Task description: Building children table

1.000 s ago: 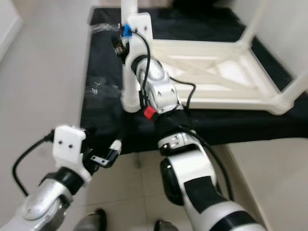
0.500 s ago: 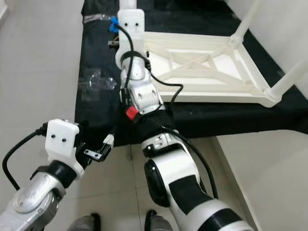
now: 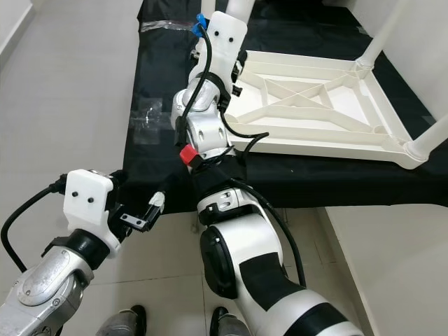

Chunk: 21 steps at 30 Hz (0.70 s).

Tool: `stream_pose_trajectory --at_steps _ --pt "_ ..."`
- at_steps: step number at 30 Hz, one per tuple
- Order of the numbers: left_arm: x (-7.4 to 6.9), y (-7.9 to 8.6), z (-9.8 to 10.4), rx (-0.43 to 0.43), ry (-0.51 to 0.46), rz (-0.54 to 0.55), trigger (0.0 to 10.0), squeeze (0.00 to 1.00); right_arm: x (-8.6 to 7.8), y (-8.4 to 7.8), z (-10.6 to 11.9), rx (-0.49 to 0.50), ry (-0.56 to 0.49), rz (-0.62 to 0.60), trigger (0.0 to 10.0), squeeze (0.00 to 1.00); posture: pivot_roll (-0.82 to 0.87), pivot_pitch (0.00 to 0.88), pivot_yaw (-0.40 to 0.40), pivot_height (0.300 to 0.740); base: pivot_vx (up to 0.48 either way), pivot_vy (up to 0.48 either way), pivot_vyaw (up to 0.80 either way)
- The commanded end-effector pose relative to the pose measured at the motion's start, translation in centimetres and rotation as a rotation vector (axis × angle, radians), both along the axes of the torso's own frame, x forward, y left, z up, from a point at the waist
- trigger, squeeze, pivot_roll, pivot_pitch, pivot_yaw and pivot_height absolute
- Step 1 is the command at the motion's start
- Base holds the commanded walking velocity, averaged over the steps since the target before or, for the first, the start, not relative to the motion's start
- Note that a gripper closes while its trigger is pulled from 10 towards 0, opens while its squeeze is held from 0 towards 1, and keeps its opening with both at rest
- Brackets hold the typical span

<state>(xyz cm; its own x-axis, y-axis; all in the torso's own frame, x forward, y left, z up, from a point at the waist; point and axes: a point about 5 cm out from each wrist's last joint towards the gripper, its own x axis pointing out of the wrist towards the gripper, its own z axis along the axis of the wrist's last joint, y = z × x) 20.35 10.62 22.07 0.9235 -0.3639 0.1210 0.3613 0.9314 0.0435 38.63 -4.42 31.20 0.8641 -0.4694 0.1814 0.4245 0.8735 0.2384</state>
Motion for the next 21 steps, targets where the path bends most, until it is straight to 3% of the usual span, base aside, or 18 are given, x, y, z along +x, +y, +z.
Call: stream_pose_trajectory --at_steps 1,8,12,13,14,17,20,21 --pt "0.1 0.2 -0.4 0.009 0.026 -0.002 10.0 0.00 0.3 -1.7 -8.4 -0.046 0.326 -0.114 10.0 0.00 0.16 0.321 -0.090 0.740 0.000 0.000 0.00" --pt "0.2 0.3 -0.6 0.017 0.031 0.002 10.0 0.00 -0.6 0.0 -8.5 -0.139 0.304 -0.178 10.0 0.00 0.16 0.311 -0.091 0.740 0.000 0.000 0.00" --pt "0.2 0.2 -0.7 0.015 0.030 0.003 10.0 0.00 -0.7 0.4 -8.2 -0.110 0.283 -0.158 10.0 0.00 0.16 0.302 -0.091 0.740 0.000 0.000 0.00" --pt "0.3 0.3 -0.7 0.019 0.028 0.005 10.0 0.00 -0.3 0.4 -6.9 -0.044 0.219 -0.088 10.0 0.00 0.16 0.292 -0.091 0.740 0.000 0.000 0.00" --pt "0.3 0.3 -0.7 0.019 0.028 0.005 10.0 0.00 -0.3 0.4 -6.9 -0.044 0.219 -0.088 10.0 0.00 0.16 0.292 -0.091 0.740 0.000 0.000 0.00" --pt "0.8 0.7 -0.9 0.030 0.021 0.015 10.0 0.00 0.7 -1.4 -1.1 0.092 -0.043 0.077 10.0 0.00 0.16 0.264 -0.092 0.740 0.000 0.000 0.00" --pt "1.0 0.8 -0.9 0.030 0.018 0.020 10.0 0.00 0.9 -2.1 0.6 0.119 -0.115 0.139 10.0 0.00 0.15 0.245 -0.090 0.740 0.000 0.000 0.00" --pt "1.3 1.0 -1.0 0.033 0.017 0.028 10.0 0.00 0.9 -2.4 2.3 0.121 -0.191 0.284 10.0 0.00 0.15 0.225 -0.089 0.740 0.000 0.000 0.00"
